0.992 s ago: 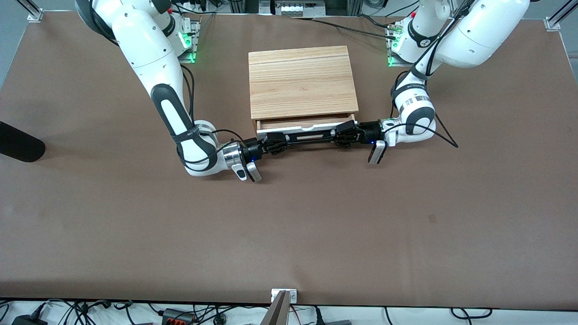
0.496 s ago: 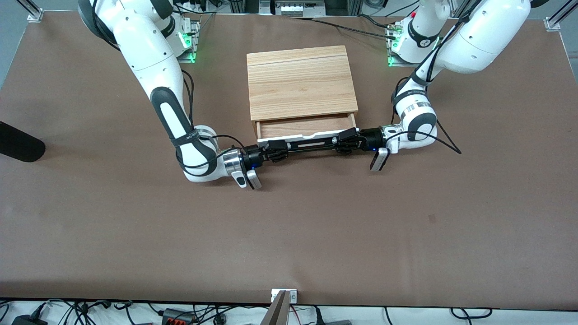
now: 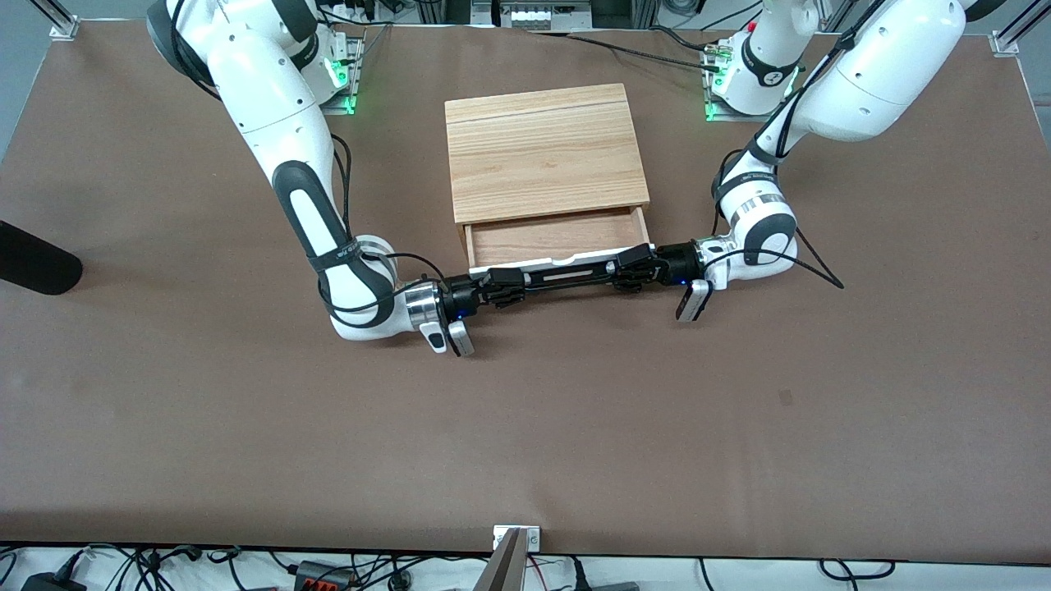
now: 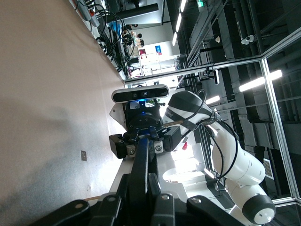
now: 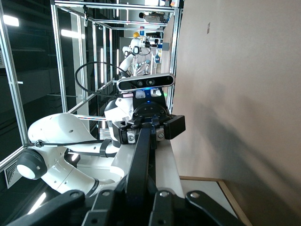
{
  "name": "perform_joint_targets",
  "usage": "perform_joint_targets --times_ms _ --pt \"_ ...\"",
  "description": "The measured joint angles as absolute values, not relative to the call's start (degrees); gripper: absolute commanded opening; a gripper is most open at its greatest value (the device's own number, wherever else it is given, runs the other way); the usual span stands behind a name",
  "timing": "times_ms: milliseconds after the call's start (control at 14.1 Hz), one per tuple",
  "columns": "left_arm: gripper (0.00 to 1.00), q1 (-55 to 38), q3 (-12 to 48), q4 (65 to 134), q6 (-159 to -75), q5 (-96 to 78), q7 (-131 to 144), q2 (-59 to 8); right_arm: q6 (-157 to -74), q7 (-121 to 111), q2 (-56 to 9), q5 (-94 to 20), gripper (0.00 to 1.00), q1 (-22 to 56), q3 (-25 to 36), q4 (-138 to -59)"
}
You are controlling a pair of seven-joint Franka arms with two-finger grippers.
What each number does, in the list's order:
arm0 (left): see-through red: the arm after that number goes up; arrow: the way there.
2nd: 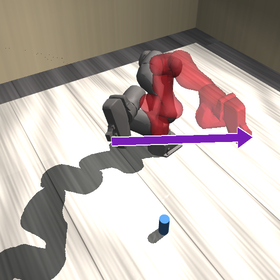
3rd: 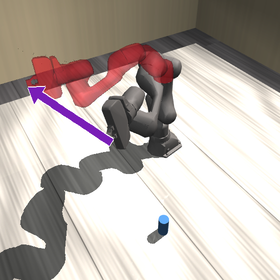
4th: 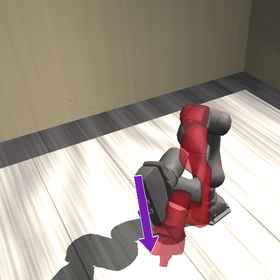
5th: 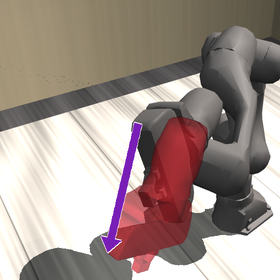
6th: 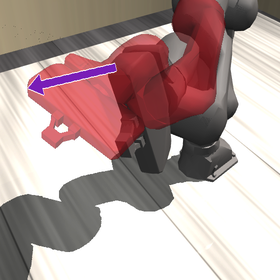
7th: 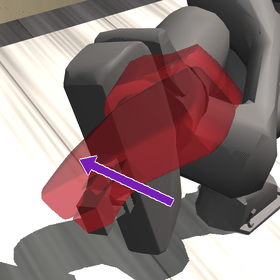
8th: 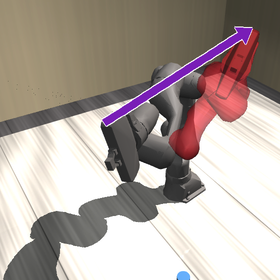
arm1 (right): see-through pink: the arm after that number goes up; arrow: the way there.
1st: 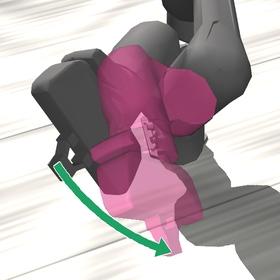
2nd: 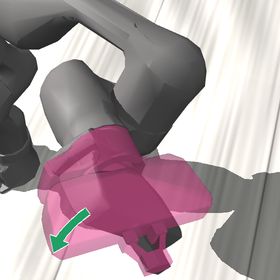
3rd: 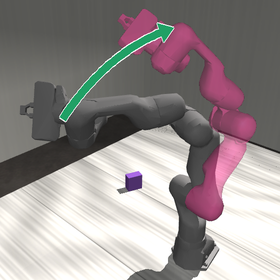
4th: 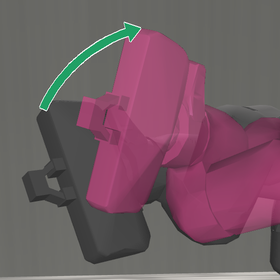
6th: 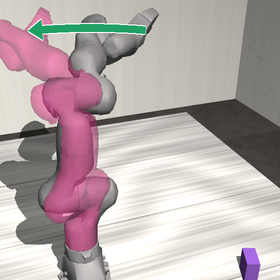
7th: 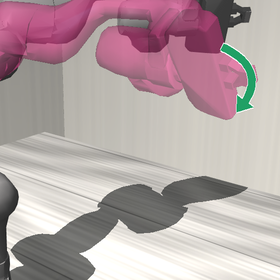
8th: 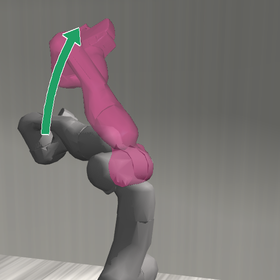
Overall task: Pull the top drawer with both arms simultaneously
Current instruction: 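Pull the black handle outward with both grippers to slide the drawer open, then open both grippers and draw them back from the handle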
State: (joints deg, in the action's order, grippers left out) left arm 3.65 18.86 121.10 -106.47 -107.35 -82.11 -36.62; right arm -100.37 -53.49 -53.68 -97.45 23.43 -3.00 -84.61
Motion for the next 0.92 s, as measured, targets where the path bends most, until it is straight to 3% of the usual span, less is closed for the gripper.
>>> perform_joint_targets --times_ms 142,212,283,354,425,496,921 --pt "0.01 3.7 18.9 121.0 -106.5 -107.4 -82.0 -36.7 -100.4 -53.5 -53.8 -97.4 0.08 23.4 -3.0 -84.5" --pt "0.01 3.7 18.9 120.9 -106.5 -107.4 -82.0 -36.8 -100.4 -53.4 -53.8 -97.4 0.48 23.4 -3.0 -84.4" --pt "0.01 3.7 18.9 120.9 -106.4 -107.4 -81.9 -36.8 -100.4 -53.4 -53.9 -97.4 0.99 23.4 -3.0 -84.4" --pt "0.06 3.7 18.9 120.9 -106.3 -107.4 -81.9 -36.9 -100.5 -53.2 -53.9 -97.5 1.0 23.4 -3.0 -84.3" --pt "0.31 3.7 18.9 120.8 -106.3 -107.4 -81.9 -37.0 -100.7 -52.5 -54.1 -97.4 1.0 23.4 -3.0 -84.2" --pt "0.99 3.7 18.9 120.8 -106.2 -107.3 -81.9 -37.0 -101.3 -51.6 -54.3 -97.7 1.0 23.3 -2.9 -84.0" --pt "1.0 2.6 19.8 121.2 -104.7 -107.3 -88.0 -37.8 -104.5 -48.4 -55.8 -99.0 1.0 21.1 -2.5 -79.6"
